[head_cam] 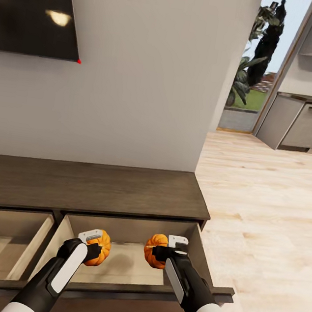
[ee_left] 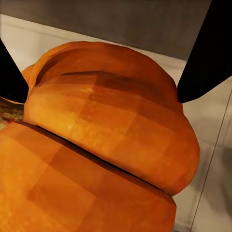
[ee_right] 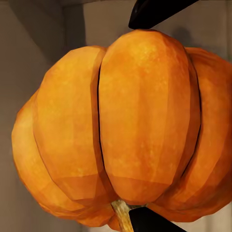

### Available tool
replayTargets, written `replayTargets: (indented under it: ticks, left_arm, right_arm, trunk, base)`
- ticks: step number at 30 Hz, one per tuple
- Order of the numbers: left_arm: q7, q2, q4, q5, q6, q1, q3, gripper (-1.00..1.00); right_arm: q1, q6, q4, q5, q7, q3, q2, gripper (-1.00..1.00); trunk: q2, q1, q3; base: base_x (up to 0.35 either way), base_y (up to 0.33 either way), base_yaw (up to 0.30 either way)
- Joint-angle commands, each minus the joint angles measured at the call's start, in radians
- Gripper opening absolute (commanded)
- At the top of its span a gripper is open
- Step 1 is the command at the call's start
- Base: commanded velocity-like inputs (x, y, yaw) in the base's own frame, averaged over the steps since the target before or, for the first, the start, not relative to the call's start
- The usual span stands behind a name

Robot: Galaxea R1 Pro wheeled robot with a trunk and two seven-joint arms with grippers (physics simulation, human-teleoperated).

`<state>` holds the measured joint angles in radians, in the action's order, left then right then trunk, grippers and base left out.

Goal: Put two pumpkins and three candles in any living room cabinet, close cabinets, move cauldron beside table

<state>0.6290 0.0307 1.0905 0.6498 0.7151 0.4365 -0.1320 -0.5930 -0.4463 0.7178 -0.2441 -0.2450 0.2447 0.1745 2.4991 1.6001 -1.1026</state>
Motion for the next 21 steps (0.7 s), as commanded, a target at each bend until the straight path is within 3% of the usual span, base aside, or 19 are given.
replayTargets:
  ticks: [1,17,21]
  left_arm:
    - [0.011,0.0,0.001,0.01,-0.001,0.001,-0.002,-1.0]
    - [0.011,0.0,0.0,0.008,-0.001,0.001,-0.001,-1.0]
    - [0.012,0.001,0.0,0.007,-0.002,0.001,-0.001,-1.0]
  right_arm:
    - [-0.001,-0.003,0.002,-0.008,-0.009,0.003,0.0,-1.0]
    - [-0.001,-0.003,0.002,-0.007,-0.01,0.003,0.0,-1.0]
    - [-0.001,-0.003,0.002,-0.007,-0.01,0.002,0.0,-1.0]
  trunk:
    - [0.001,0.0,-0.005]
    - [0.005,0.008,-0.067]
    - [0.005,0.008,-0.067]
  base:
    - [0.0,0.0,0.0]
    - [0.0,0.0,0.0]
    - [0.0,0.0,0.0]
